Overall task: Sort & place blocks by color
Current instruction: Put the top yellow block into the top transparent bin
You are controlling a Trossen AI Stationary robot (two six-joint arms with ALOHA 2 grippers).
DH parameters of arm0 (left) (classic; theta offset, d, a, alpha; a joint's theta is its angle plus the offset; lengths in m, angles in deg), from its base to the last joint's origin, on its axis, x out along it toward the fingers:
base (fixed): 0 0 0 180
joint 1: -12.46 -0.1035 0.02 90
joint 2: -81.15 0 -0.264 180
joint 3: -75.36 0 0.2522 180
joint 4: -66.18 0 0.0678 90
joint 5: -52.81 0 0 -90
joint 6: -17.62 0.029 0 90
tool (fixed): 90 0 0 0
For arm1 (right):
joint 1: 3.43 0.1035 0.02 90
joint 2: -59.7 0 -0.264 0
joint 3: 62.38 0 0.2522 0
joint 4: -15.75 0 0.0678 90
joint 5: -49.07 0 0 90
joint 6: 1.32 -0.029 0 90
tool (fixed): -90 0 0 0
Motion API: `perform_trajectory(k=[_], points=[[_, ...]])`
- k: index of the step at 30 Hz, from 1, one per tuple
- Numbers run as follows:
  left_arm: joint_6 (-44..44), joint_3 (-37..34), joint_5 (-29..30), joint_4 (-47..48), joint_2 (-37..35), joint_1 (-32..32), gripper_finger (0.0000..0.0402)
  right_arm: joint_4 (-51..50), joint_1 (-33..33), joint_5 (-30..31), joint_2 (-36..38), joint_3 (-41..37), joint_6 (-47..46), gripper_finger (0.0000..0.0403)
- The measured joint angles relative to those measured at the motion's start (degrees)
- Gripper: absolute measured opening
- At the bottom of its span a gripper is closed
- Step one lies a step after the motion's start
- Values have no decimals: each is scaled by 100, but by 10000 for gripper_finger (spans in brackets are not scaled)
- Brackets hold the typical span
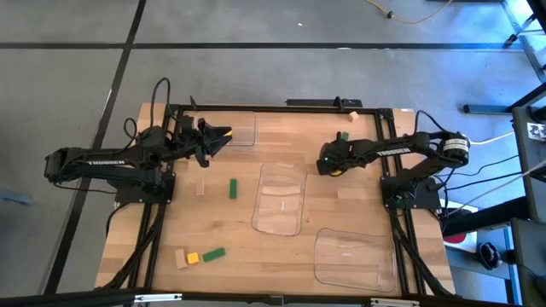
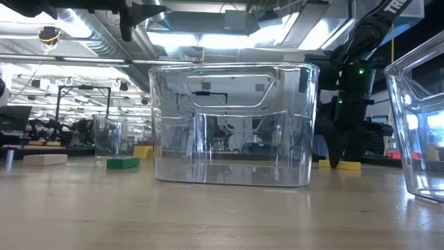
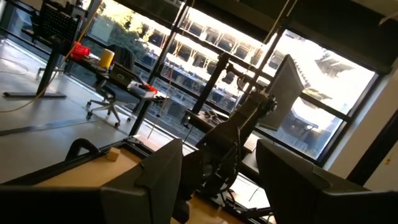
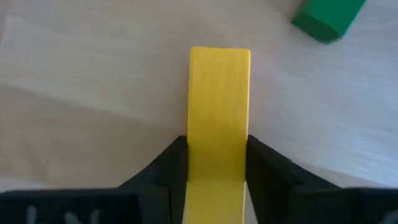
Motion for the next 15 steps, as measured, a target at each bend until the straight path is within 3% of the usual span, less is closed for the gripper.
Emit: perform_trajectory(k=[9,12,15], points=[[234,0,-18,0,0,-2,198,-1148,82,-177,1035,-27,882,126],[462,0,-144,0,0,-1,198,-778,161,-279,1577,-27,1394,126],[527,0,-151,-4,0,-2,198,378,203,-826,2027,-27,1911,126]])
